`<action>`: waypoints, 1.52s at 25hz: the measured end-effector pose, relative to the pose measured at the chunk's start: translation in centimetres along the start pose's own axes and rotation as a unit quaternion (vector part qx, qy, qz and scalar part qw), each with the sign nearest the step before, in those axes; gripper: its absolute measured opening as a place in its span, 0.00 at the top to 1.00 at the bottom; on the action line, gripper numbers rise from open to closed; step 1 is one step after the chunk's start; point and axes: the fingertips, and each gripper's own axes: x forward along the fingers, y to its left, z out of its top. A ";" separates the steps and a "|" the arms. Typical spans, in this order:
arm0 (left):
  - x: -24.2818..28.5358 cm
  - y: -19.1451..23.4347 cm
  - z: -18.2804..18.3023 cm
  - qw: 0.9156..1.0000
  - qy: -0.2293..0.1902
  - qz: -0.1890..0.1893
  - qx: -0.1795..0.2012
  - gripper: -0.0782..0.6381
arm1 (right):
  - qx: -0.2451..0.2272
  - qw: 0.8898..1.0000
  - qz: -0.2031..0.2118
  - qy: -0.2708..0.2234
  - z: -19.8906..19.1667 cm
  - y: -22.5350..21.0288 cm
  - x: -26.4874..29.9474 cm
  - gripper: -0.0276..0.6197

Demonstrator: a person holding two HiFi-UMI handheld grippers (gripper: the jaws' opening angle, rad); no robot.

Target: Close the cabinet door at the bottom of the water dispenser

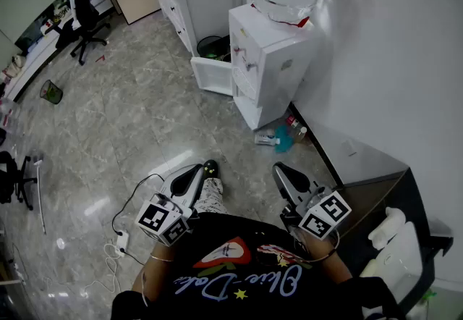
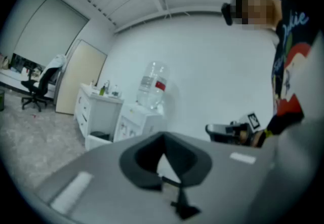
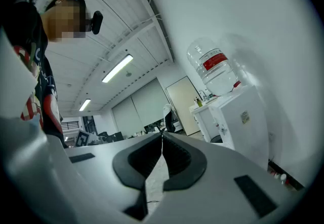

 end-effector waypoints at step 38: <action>52.1 59.2 -20.8 0.932 0.312 -0.104 0.154 0.90 | -0.021 0.959 -0.238 0.151 -11.2 -31.6 49.7 0.93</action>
